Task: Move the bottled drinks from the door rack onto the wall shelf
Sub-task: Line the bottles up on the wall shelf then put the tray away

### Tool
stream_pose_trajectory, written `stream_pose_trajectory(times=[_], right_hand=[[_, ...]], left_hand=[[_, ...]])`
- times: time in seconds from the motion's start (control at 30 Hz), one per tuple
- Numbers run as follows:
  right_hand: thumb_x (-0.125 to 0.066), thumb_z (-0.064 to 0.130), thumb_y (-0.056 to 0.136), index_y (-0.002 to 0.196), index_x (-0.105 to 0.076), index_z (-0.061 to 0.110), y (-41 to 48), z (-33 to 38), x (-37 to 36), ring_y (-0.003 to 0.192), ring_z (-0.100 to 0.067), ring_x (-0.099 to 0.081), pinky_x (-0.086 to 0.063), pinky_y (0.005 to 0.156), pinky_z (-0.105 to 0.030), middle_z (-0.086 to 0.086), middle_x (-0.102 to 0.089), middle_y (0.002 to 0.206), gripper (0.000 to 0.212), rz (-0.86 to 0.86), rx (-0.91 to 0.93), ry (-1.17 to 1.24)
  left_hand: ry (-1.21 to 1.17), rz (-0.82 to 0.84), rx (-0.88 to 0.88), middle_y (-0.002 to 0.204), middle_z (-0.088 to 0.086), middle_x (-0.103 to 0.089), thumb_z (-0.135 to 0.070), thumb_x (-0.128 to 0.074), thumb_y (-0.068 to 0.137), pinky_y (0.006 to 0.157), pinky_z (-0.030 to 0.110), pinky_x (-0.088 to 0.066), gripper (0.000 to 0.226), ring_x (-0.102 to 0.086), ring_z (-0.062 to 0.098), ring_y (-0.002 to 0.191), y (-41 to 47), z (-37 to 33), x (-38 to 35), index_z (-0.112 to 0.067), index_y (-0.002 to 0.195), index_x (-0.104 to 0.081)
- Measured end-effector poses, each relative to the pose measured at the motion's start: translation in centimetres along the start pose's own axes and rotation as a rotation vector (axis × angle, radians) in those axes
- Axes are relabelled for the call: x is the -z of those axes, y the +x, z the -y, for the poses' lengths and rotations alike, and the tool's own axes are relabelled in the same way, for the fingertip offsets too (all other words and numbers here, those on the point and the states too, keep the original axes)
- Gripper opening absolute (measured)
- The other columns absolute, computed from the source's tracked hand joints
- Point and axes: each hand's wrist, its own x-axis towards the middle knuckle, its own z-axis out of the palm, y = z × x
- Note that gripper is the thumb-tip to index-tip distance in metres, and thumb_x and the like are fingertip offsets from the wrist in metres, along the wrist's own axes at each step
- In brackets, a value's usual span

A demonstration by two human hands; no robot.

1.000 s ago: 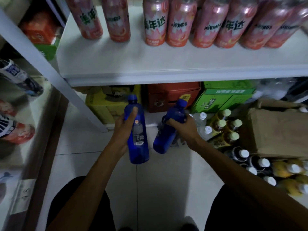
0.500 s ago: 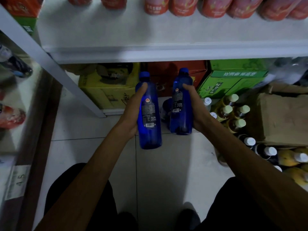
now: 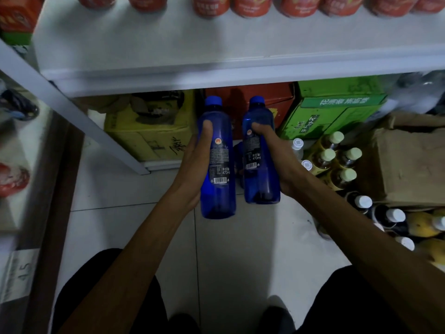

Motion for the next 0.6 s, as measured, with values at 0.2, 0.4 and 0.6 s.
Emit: stream_pose_trajectory(times=[0.2,0.4,0.6], right_hand=[[-0.065,0.042,0.087,0.119,-0.062,0.004,-1.8,0.4,0.5,0.082,-0.029,-0.066,-0.056,0.070,-0.041,-0.015,-0.069,0.101,0.050,0.078,0.015,0.017],[-0.060,0.052,0.090,0.119,-0.064,0.006,-4.3,0.0,1.2,0.086,-0.032,-0.070,-0.059,0.072,-0.041,-0.016,-0.072,0.102,0.054,-0.032,0.076,-0.078],[-0.055,0.047,0.095,0.115,-0.064,0.000,-8.5,-0.2,1.6,0.084,-0.028,-0.071,-0.059,0.074,-0.041,-0.018,-0.071,0.098,0.052,-0.088,0.102,-0.139]], left_hand=[[-0.058,-0.023,0.027,0.117,0.008,-0.069,-0.051,-0.057,0.089,0.075,0.036,-0.057,0.056,-0.069,0.024,0.101,-1.4,1.0,-1.3,-0.019,0.135,-0.051],[0.089,-0.070,0.099,0.109,0.006,-0.071,-0.057,-0.055,0.087,0.072,0.034,-0.059,0.054,-0.071,0.023,0.094,-4.0,1.2,-2.4,-0.019,0.125,-0.055],[0.031,-0.002,0.288,0.095,0.008,-0.074,-0.055,-0.046,0.093,0.064,0.032,-0.058,0.050,-0.070,0.022,0.079,-8.2,0.4,-3.9,-0.016,0.119,-0.063]])
